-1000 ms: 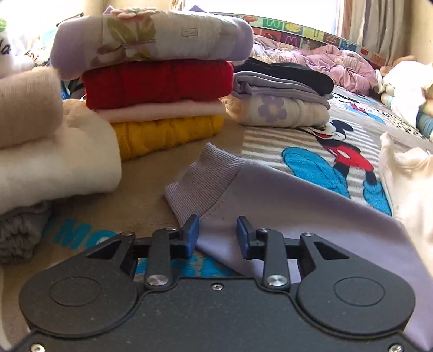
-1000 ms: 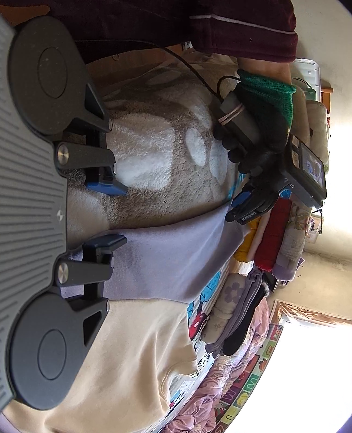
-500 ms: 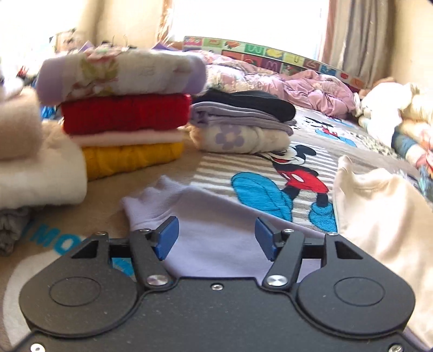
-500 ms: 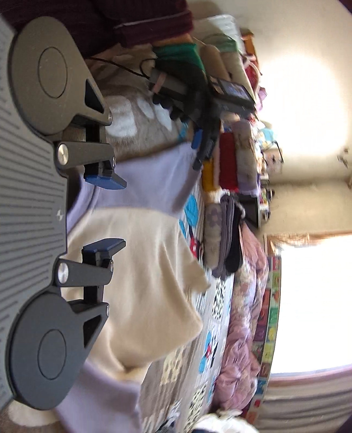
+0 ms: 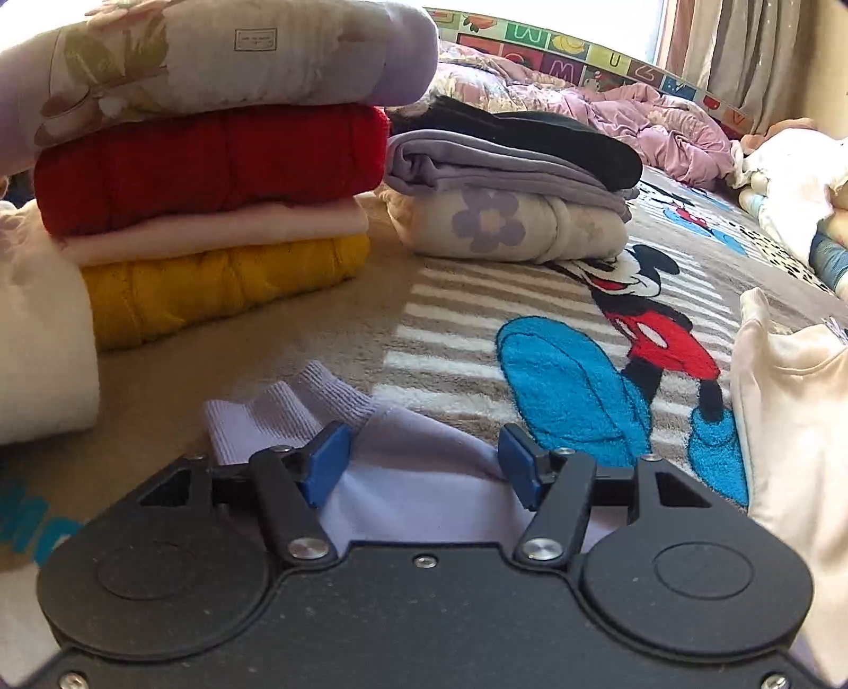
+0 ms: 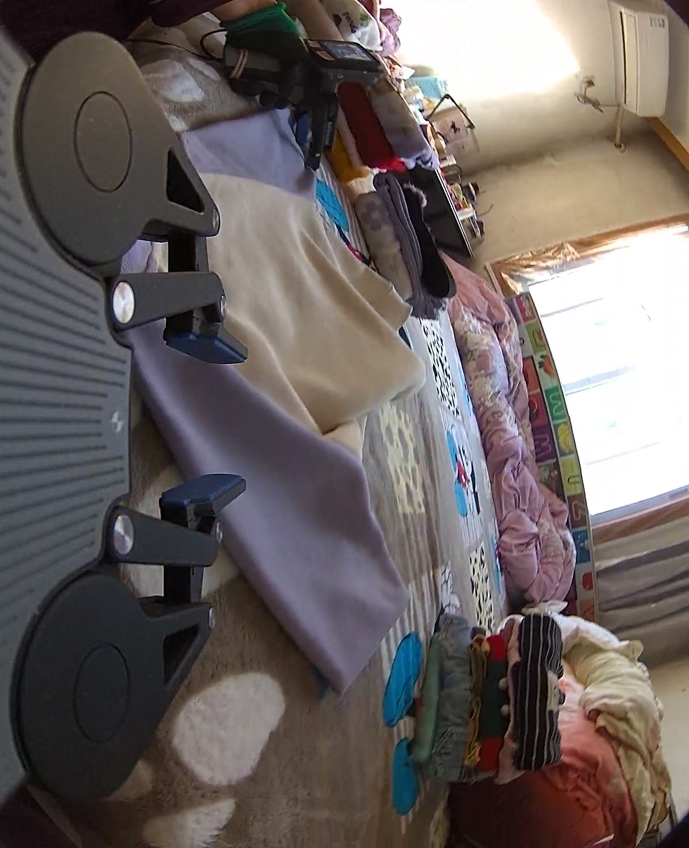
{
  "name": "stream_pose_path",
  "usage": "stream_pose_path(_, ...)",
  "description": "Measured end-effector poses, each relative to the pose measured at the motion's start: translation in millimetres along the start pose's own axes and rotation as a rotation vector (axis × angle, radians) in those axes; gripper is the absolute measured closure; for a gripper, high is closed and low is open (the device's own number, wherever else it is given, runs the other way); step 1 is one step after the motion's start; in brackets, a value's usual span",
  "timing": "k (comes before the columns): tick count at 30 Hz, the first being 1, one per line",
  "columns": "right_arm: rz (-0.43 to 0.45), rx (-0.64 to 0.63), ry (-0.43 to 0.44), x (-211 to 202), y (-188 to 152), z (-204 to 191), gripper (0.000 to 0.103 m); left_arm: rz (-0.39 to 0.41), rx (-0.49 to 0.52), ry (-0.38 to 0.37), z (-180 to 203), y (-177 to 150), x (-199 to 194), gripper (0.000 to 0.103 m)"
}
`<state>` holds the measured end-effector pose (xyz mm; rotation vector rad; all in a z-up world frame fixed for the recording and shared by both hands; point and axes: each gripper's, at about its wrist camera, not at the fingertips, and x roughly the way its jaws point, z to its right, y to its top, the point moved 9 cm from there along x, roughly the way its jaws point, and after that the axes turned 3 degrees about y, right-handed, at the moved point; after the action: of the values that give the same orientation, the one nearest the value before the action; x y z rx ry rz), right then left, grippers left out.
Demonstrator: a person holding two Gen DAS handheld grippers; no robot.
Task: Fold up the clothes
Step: 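Open the left gripper and release the sleeve on the body, then move the right gripper to the other lavender sleeve cuff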
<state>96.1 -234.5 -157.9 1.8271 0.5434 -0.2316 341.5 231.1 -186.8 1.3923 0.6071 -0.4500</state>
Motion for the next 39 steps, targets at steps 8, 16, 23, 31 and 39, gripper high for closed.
stream_pose_path(8, 0.085, 0.284, -0.074, 3, 8, 73, 0.054, 0.121, 0.012, 0.046, 7, 13, -27, 0.040)
stream_pose_path(16, 0.171, 0.625, -0.072, 18, 11, 143, 0.049, 0.152, 0.001, 0.008, 40, -2, -63, 0.040)
stream_pose_path(23, 0.201, 0.709, -0.077, 49, 27, 171, 0.046, 0.164, 0.028, -0.188, 110, -12, -107, 0.030)
stream_pose_path(31, 0.204, 0.671, -0.071, 66, 39, 170, 0.069, 0.021, -0.026, -0.443, 183, -50, -130, 0.021)
stream_pose_path(39, 0.261, 0.396, -0.083, 55, 66, 133, 0.094, 0.006, -0.092, -0.479, 203, -51, -113, 0.021)
